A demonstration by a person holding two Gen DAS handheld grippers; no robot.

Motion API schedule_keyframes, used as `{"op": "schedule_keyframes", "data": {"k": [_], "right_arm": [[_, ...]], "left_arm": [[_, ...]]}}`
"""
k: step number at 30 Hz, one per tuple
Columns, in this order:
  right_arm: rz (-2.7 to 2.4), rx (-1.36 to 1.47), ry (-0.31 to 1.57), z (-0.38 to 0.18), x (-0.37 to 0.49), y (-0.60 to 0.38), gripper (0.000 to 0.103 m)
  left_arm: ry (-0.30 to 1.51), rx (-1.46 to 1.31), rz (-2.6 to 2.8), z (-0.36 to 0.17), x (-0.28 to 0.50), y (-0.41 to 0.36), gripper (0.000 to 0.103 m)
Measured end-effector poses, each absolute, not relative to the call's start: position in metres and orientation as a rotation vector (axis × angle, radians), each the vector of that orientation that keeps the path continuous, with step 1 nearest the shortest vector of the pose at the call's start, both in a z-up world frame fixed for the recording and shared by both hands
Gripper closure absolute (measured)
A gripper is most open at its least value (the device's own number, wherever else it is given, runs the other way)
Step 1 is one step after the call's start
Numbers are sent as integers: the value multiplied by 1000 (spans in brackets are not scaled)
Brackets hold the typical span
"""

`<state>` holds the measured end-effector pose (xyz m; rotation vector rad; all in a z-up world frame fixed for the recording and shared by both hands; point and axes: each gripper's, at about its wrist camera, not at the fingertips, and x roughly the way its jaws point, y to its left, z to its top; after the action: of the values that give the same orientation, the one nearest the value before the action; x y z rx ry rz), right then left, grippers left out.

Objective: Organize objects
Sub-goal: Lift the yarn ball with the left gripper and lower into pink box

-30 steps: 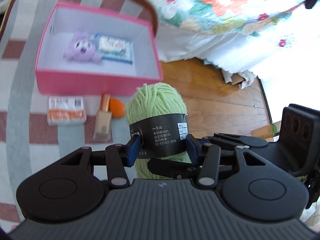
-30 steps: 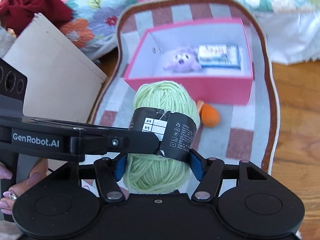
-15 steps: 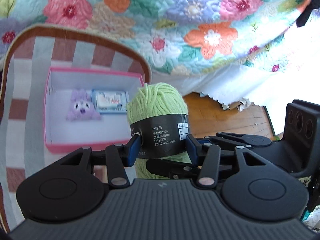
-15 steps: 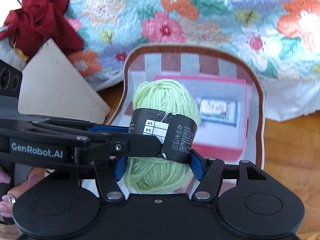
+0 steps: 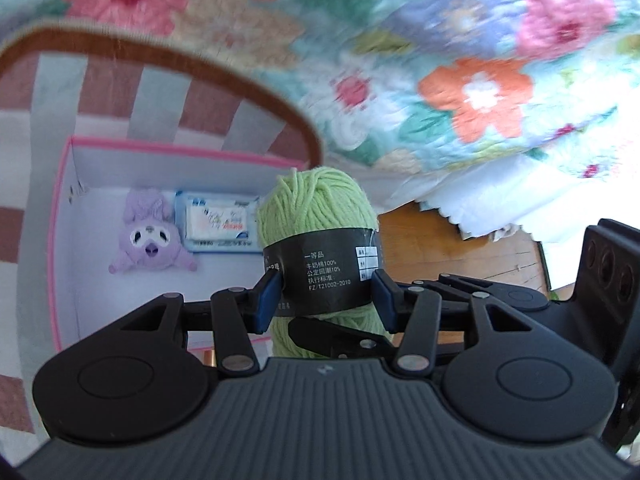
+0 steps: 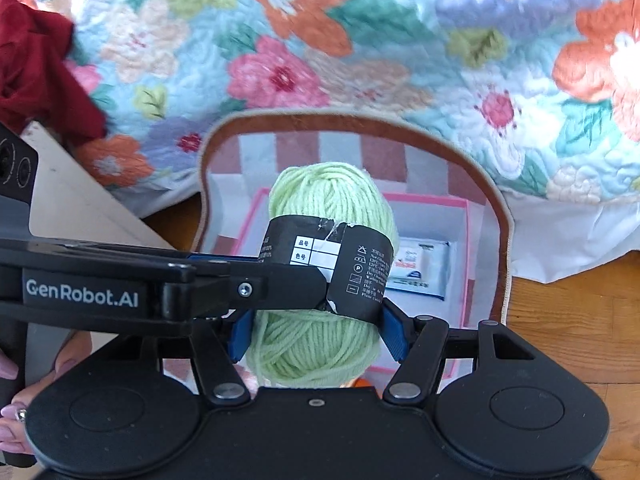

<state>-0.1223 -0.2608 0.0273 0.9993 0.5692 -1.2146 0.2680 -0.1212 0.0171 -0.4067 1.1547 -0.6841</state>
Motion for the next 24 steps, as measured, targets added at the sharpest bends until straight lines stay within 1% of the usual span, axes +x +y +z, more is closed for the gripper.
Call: {"op": "schedule_keyframes", "data": {"k": [8, 11, 15, 24], "right_arm": [[-1197, 998, 681, -46, -115, -296, 35], [-1198, 1007, 712, -63, -111, -301, 35], [-1177, 1140, 743, -89, -114, -313, 35], [-1233, 1185, 895, -126, -109, -332, 34]], "left_arm": [[1244, -430, -611, -53, 295, -125, 55], [1270, -405, -595, -69, 298, -130, 55], [1295, -394, -576, -93, 300, -138, 55], [1341, -455, -540, -136, 312, -145, 57]]}}
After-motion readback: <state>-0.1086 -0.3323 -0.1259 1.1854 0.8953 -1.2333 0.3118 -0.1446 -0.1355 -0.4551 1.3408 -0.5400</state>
